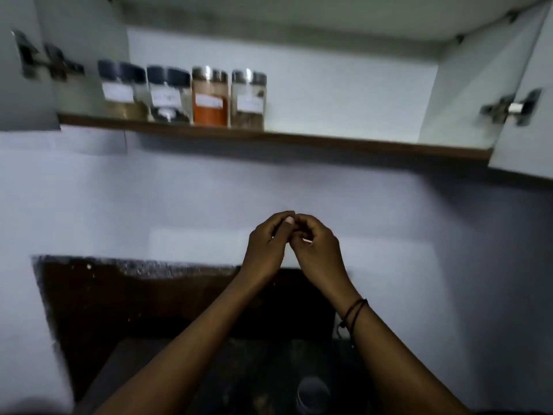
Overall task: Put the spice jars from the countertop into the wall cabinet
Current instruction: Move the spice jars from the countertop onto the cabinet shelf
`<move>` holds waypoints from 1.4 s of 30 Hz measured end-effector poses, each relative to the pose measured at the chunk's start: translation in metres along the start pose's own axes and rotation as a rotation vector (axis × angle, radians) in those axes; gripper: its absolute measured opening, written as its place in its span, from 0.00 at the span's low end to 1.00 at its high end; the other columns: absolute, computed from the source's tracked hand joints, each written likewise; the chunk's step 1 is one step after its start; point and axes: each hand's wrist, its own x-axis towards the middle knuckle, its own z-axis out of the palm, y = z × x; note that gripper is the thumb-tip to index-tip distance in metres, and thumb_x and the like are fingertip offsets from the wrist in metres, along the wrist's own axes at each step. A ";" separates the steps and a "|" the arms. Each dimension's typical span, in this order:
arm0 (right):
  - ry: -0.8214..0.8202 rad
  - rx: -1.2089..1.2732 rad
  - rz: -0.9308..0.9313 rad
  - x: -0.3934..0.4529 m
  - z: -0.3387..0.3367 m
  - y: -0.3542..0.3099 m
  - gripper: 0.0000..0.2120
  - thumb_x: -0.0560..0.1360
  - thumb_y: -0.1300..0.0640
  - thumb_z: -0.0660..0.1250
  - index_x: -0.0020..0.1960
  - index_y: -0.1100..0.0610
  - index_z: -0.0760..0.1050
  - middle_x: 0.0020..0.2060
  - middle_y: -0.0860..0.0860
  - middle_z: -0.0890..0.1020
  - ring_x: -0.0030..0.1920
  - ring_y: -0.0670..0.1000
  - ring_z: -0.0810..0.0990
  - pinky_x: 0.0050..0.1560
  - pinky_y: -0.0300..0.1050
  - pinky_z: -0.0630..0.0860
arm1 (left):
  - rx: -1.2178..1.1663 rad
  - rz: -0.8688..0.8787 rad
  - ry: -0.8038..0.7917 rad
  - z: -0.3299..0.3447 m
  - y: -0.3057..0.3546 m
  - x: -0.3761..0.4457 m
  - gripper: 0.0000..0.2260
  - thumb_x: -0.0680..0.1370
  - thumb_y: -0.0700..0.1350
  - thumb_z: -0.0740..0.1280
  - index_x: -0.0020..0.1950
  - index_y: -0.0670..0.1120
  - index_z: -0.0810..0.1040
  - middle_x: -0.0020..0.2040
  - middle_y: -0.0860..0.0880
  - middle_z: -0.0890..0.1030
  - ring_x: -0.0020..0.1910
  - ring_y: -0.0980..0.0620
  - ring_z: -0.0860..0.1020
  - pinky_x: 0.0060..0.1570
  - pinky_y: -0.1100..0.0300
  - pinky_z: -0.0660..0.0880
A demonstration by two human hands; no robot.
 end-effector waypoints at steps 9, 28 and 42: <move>-0.054 -0.236 0.396 -0.192 0.024 0.148 0.07 0.78 0.58 0.62 0.54 0.54 0.77 0.46 0.50 0.81 0.45 0.47 0.80 0.40 0.35 0.70 | 0.229 -0.266 -0.330 0.050 -0.129 -0.169 0.13 0.84 0.42 0.60 0.65 0.42 0.80 0.61 0.45 0.83 0.60 0.50 0.80 0.63 0.58 0.75; -0.445 -0.761 0.363 -0.382 -0.012 0.199 0.36 0.69 0.35 0.64 0.72 0.51 0.65 0.65 0.54 0.70 0.65 0.55 0.69 0.63 0.45 0.67 | 0.075 -0.708 -0.570 0.078 -0.195 -0.332 0.17 0.85 0.48 0.58 0.52 0.41 0.83 0.49 0.43 0.86 0.47 0.52 0.83 0.52 0.52 0.78; -0.067 -0.145 0.608 -0.361 -0.030 0.193 0.40 0.63 0.56 0.80 0.70 0.48 0.65 0.65 0.50 0.67 0.62 0.47 0.72 0.56 0.24 0.69 | -0.190 -0.850 -0.383 0.067 -0.180 -0.321 0.21 0.86 0.50 0.53 0.58 0.41 0.82 0.55 0.40 0.85 0.57 0.41 0.82 0.59 0.47 0.78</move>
